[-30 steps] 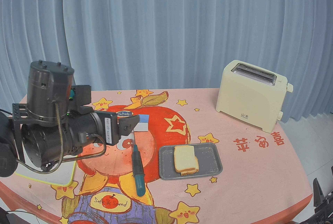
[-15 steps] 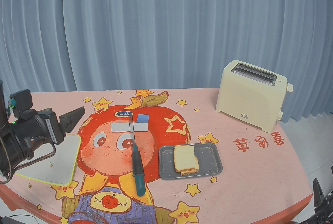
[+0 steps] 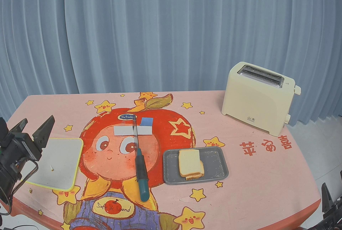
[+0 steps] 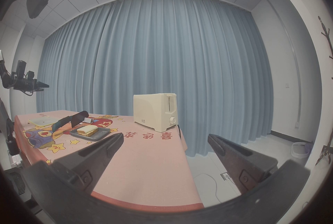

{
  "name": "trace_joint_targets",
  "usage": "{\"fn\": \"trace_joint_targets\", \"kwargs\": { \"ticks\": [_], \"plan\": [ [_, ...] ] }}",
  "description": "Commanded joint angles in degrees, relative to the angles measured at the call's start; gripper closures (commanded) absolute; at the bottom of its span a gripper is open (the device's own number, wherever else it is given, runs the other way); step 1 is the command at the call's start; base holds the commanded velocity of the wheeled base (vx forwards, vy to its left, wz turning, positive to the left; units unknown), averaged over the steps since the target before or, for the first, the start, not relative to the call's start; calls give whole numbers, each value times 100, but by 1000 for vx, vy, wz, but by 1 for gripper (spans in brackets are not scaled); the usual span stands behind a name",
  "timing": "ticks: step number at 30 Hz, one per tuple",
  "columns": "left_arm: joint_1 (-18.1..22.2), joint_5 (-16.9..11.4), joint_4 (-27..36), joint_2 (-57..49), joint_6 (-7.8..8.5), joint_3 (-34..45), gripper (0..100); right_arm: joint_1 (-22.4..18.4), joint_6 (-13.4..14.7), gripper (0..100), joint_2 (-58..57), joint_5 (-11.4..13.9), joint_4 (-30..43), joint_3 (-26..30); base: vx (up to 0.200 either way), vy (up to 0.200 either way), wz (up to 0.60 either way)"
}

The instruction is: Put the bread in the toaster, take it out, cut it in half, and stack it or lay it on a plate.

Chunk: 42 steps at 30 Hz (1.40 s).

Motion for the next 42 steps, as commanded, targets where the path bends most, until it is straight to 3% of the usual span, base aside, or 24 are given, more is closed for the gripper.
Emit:
{"fn": "trace_joint_targets", "kwargs": {
  "ticks": [1, 11, 15, 19, 21, 22, 24, 25, 26, 28, 33, 35, 36, 38, 42],
  "plan": [
    [128, -31, -34, -742, 38, 423, 0, 0, 0, 0, -84, 2, 5, 101, 0, 0, 0],
    [137, -14, 72, -1832, -6, 1565, 0, 0, 0, 0, -84, 2, -3, 101, 0, 0, 0],
    [181, -23, 986, -2764, -76, 1556, 0, 0, 0, 0, -84, 2, -3, 101, 0, 0, 0],
    [435, -40, 2243, -3774, 38, 1556, 0, 0, 0, 0, -84, 2, -3, 101, 0, 0, 0],
    [453, -154, 2542, -4126, 109, 1556, 0, 0, 0, 0, -84, 2, -3, 101, 0, 0, 0],
    [453, -357, 2726, -4381, 214, 1556, 0, 0, 0, 0, -84, 2, -3, 101, 0, 0, 0],
    [462, -945, 3122, -4864, 504, 1565, 0, 0, 0, 0, -84, 2, -3, 101, 0, 0, 0],
    [462, -1042, 3210, -4926, 539, 1565, 0, 0, 0, 0, -84, 2, -3, 101, 0, 0, 0],
    [462, -1482, 3596, -4996, 689, 1565, 0, 0, 0, 0, -84, -7, -3, 101, 0, 0, 0],
    [462, -1587, 3904, -4935, 838, 1556, 0, 0, 0, 0, -84, 2, -3, 101, 0, 0, 0],
    [479, -1578, 3922, -4891, 829, 1539, 0, 0, 0, 0, -84, 2, -3, 101, 0, 0, 0],
    [1332, -1570, 3922, -4855, 812, 1539, 0, 0, 0, 0, -84, 2, 5, 101, 0, 0, 0],
    [1332, -1570, 3922, -4855, 812, 1539, 0, 0, 0, 0, -84, 2, 5, 101, 0, 0, 0],
    [2308, -1605, 3886, -4917, 900, 1565, 0, 0, 0, 0, -84, 2, -3, 101, 0, 0, 0],
    [2255, -1693, 3851, -4917, 1163, 1565, 0, 0, 0, 0, -84, 2, -3, 101, 0, 0, 0]
  ]
}}
